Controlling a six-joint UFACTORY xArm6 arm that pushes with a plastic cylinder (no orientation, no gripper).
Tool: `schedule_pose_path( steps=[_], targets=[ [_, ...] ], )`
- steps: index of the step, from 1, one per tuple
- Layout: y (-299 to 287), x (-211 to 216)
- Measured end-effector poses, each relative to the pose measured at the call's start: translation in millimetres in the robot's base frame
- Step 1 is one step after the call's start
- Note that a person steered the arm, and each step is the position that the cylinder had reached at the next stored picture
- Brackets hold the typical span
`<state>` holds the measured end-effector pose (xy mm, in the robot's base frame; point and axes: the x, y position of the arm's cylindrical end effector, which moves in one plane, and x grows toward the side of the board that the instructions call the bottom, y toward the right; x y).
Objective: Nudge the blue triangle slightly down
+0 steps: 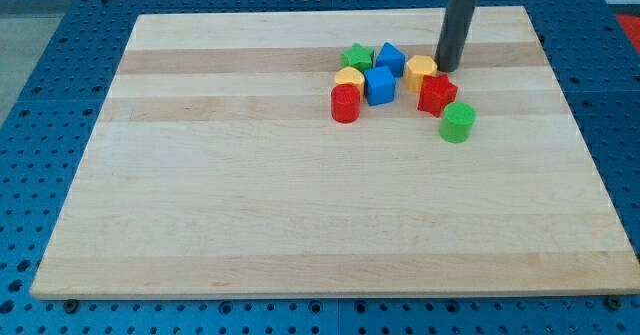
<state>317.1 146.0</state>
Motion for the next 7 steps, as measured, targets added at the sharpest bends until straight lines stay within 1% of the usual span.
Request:
schedule_pose_path(
  steps=[2,3,4,5,6,7],
  targets=[
    [-32,2],
    [-33,-3],
    [-33,-38],
    [-47,-51],
    [-64,-48],
    [-66,-40]
  ],
)
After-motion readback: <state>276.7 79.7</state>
